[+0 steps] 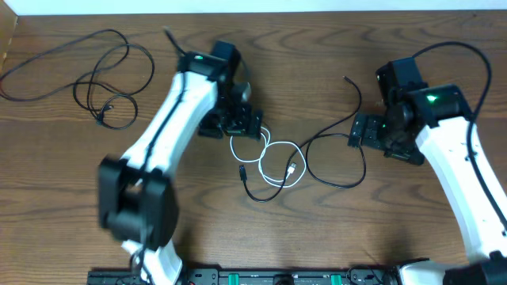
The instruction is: Untangle cables
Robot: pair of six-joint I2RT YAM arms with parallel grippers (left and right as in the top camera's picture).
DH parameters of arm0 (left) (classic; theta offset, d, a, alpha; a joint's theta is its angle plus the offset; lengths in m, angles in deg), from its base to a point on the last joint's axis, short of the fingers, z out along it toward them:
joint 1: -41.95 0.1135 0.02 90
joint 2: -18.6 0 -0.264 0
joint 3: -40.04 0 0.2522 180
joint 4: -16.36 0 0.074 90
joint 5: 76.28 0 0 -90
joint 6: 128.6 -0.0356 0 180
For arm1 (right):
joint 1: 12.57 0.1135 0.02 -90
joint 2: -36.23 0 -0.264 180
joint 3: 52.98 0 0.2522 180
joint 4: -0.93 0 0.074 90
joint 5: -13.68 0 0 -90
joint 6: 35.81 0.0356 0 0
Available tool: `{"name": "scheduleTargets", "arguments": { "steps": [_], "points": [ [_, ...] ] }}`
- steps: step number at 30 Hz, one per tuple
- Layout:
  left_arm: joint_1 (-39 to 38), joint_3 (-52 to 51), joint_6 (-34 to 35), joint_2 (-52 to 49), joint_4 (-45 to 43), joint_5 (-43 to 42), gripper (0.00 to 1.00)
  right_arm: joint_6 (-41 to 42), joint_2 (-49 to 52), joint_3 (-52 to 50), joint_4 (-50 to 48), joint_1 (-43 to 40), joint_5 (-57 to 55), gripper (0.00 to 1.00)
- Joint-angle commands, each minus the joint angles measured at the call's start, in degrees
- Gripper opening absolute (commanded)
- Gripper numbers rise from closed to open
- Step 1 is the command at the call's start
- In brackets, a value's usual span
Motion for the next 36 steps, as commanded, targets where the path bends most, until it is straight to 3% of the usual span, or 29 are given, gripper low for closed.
{"name": "scheduleTargets", "arguments": {
  "steps": [1, 4, 7, 13, 20, 26, 36],
  "points": [
    [1.44, 0.57, 0.50, 10.10, 0.11, -0.26, 0.97, -0.11, 1.95, -3.48, -1.75, -0.70, 4.28, 0.97],
    [1.73, 0.57, 0.50, 14.27, 0.13, 1.07, 0.97, -0.11, 2.99, -6.47, -5.14, -0.68, 9.81, 0.93],
    [1.73, 0.57, 0.48, 16.98, 0.13, 1.18, 0.97, 2.56, 3.34, -10.47, -9.46, -0.61, 12.66, 0.78],
    [1.73, 0.57, 0.50, 17.99, 0.13, 1.18, 0.98, 11.52, 3.34, -18.67, -16.65, -0.52, 12.46, 0.67],
    [1.73, 0.57, 0.50, 17.94, 0.13, 1.18, 0.98, 15.69, 3.43, -25.55, -25.49, 0.48, 12.41, 0.56],
    [1.73, 0.57, 0.50, 17.94, 0.13, 1.18, 0.98, 19.85, 3.50, -30.51, -30.60, 1.64, 12.35, 0.56],
    [1.73, 0.57, 0.50, 17.94, 0.13, 1.18, 0.98, 21.46, 3.61, -32.09, -30.82, 2.67, 8.41, 0.58]
  ]
}}
